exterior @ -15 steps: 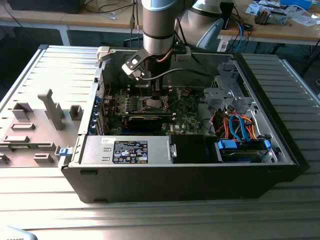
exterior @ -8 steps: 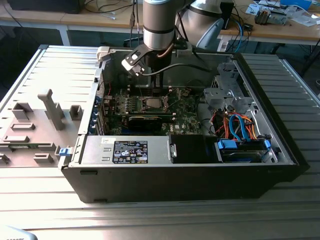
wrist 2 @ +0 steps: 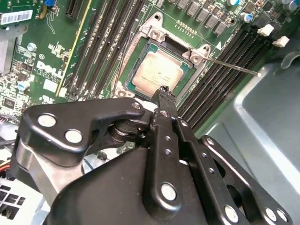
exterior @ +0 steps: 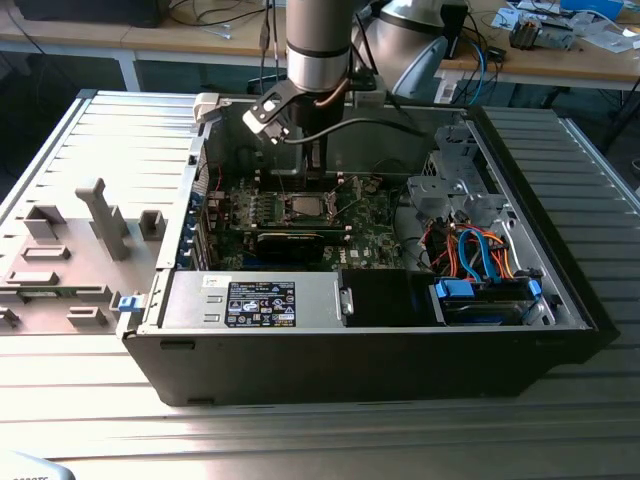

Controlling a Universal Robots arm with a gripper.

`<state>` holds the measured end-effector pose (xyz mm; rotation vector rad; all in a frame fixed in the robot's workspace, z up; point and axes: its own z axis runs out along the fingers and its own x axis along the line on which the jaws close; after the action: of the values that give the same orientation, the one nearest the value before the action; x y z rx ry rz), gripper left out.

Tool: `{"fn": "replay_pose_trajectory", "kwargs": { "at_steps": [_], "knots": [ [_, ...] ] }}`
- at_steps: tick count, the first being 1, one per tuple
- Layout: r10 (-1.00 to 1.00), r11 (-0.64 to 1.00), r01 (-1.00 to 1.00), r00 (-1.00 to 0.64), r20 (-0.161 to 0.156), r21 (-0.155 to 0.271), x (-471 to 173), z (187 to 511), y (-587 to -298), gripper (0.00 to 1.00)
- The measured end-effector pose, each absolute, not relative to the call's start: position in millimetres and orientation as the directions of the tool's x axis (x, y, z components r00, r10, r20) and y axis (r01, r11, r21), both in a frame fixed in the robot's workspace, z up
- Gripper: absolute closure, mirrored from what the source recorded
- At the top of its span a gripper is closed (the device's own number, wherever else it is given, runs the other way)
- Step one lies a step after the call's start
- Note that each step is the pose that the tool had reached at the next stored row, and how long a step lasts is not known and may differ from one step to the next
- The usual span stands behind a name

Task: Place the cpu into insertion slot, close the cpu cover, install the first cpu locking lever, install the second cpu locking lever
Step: 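Place the cpu into insertion slot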

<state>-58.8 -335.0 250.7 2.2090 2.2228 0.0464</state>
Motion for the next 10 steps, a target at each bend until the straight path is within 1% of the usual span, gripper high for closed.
{"fn": "replay_pose_trajectory", "kwargs": {
  "at_steps": [10],
  "knots": [
    [1.000, 0.006, 1.000, -0.006, 0.015, 0.026, -58.8, 269.9, -335.0, 0.89]
  ]
}}
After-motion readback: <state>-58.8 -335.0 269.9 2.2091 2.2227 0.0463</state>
